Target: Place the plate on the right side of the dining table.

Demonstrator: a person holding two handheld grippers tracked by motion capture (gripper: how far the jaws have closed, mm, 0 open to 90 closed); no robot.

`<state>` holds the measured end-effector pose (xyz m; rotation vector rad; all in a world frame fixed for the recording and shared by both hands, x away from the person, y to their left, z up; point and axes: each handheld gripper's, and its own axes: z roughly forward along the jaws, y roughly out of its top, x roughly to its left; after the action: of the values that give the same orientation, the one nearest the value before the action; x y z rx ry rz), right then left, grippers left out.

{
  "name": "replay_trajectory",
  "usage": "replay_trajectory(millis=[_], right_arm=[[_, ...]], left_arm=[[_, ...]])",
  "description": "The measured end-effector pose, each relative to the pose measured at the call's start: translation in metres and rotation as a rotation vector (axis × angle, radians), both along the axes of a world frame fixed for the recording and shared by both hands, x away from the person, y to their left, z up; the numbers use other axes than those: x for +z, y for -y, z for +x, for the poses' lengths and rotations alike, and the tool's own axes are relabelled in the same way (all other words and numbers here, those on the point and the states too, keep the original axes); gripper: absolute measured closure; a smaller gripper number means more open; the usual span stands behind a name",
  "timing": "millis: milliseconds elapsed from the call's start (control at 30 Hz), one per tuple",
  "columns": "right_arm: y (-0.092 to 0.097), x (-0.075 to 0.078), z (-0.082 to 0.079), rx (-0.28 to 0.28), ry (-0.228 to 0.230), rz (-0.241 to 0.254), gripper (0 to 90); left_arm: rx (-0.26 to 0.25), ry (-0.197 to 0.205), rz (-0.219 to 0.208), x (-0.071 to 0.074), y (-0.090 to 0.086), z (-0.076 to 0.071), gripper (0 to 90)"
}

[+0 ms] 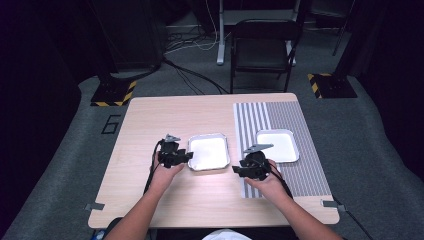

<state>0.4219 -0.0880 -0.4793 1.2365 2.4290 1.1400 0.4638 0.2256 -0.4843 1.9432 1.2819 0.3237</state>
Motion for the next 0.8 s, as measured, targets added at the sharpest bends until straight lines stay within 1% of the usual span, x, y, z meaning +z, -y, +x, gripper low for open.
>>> replay_trajectory(millis=[33,100,133,200,333,367,400,467,500,533,633,700,733,800], right_arm=[[-0.001,-0.001,-0.001,0.009,0.011,-0.003,56.4],[-0.003,-0.002,-0.002,0.016,0.017,0.006,56.4],[-0.003,-0.003,-0.003,0.015,0.008,0.012,56.4],[-0.004,-0.006,-0.003,0.025,0.001,0.018,56.4],[-0.008,-0.014,-0.004,0.046,0.008,0.0,56.5],[-0.01,-0.015,-0.006,0.051,0.008,-0.01,56.5],[-0.011,-0.016,-0.007,0.058,0.022,-0.017,56.4],[-0.013,-0.018,-0.01,0.066,0.047,-0.006,56.5],[-0.014,-0.019,-0.012,0.07,0.045,-0.004,56.4],[-0.016,-0.02,-0.013,0.075,0.048,-0.007,56.2],[-0.019,-0.022,-0.015,0.098,0.049,-0.011,55.6],[-0.021,-0.023,-0.016,0.103,0.046,-0.016,54.4],[-0.021,-0.023,-0.017,0.108,0.048,-0.016,53.7],[-0.022,-0.024,-0.017,0.115,0.044,-0.017,53.7]], left_arm=[[0.001,0.001,0.0,0.0,-0.002,0.001,57.7],[0.016,0.002,-0.003,-0.001,-0.005,0.002,57.7],[0.018,0.0,-0.006,-0.001,-0.007,0.003,57.7],[0.027,-0.001,0.001,-0.002,-0.011,0.005,57.7],[0.046,0.002,0.017,-0.004,-0.018,0.007,56.1],[0.056,0.001,0.013,-0.005,-0.019,0.008,55.0],[0.058,-0.001,0.016,-0.006,-0.021,0.008,54.5],[0.064,-0.007,0.017,-0.008,-0.024,0.01,53.1],[0.065,-0.008,0.029,-0.009,-0.026,0.011,51.8],[0.077,-0.008,0.029,-0.01,-0.027,0.011,51.2],[0.081,-0.012,0.038,-0.013,-0.032,0.013,49.8],[0.087,-0.014,0.039,-0.014,-0.035,0.013,49.8],[0.093,-0.011,0.037,-0.014,-0.035,0.013,49.8],[0.096,-0.004,0.049,-0.015,-0.038,0.014,49.4]])
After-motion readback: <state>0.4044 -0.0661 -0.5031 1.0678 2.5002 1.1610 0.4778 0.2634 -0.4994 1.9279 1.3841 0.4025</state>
